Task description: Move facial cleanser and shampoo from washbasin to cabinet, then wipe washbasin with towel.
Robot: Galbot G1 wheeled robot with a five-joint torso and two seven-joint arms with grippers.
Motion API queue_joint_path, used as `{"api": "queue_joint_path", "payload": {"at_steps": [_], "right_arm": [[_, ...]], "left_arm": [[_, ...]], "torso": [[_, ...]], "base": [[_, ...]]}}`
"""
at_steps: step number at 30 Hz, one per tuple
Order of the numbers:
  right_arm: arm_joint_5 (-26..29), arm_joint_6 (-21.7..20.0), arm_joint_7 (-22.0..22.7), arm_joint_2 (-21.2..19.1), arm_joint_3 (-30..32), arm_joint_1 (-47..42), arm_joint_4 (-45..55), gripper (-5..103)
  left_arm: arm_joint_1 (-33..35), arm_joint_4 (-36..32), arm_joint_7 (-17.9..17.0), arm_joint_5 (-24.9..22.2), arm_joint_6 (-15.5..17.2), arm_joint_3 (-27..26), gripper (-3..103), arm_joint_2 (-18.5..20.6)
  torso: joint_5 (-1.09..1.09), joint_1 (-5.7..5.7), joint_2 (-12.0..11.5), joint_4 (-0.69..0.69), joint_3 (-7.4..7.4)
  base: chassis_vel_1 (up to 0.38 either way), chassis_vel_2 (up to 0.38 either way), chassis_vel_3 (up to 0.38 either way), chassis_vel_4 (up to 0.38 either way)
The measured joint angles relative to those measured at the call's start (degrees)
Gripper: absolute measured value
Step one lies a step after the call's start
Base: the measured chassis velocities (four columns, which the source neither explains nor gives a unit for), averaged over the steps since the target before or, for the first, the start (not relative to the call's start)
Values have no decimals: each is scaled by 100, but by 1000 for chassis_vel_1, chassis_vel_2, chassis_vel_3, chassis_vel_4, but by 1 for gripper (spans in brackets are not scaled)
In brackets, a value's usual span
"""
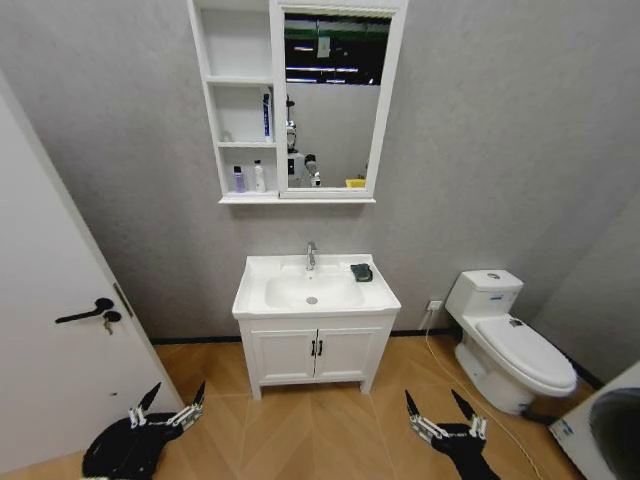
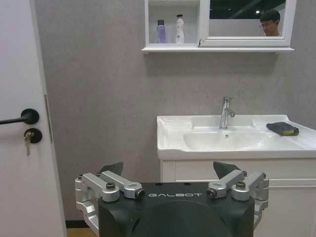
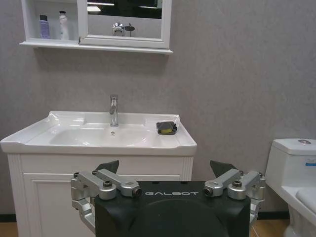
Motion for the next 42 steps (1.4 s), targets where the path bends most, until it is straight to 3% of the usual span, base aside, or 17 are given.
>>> {"api": "queue_joint_path", "payload": {"at_steps": [4, 5, 11, 15, 17, 24, 42], "right_arm": [[0, 0, 0, 0, 0, -1, 0, 100], [0, 0, 0, 0, 0, 1, 0, 100], [0, 0, 0, 0, -1, -1, 1, 100], [0, -1, 0, 0, 0, -1, 0, 100], [0, -1, 0, 0, 0, -1, 0, 100], [0, -1, 0, 0, 0, 2, 0, 100], [0, -1, 0, 0, 0, 0, 0, 100]], "left_arm": [[0, 0, 0, 0, 0, 1, 100, 0], [0, 0, -1, 0, 0, -1, 100, 0], [2, 0, -1, 0, 0, -2, 100, 0], [1, 0, -1, 0, 0, 0, 100, 0], [0, 0, 0, 0, 0, 2, 100, 0], [-1, 0, -1, 0, 0, 1, 100, 0], [1, 0, 0, 0, 0, 0, 100, 1]], "torso": [[-9, -2, 2, -4, -2], [0, 0, 0, 1, 0], [-5, -6, 5, 2, -4], [-4, -6, 4, -3, -3], [-4, -4, 2, -7, -1], [-3, 8, -3, 2, 2], [-4, -1, 1, -2, -1]], "base": [[355, -358, -353, 350], [322, -349, -380, 372], [268, -290, -289, 270], [77, -57, -168, 82], [-62, 23, 2, 28], [-73, 9, 105, -19], [-82, -91, 87, 81]]}}
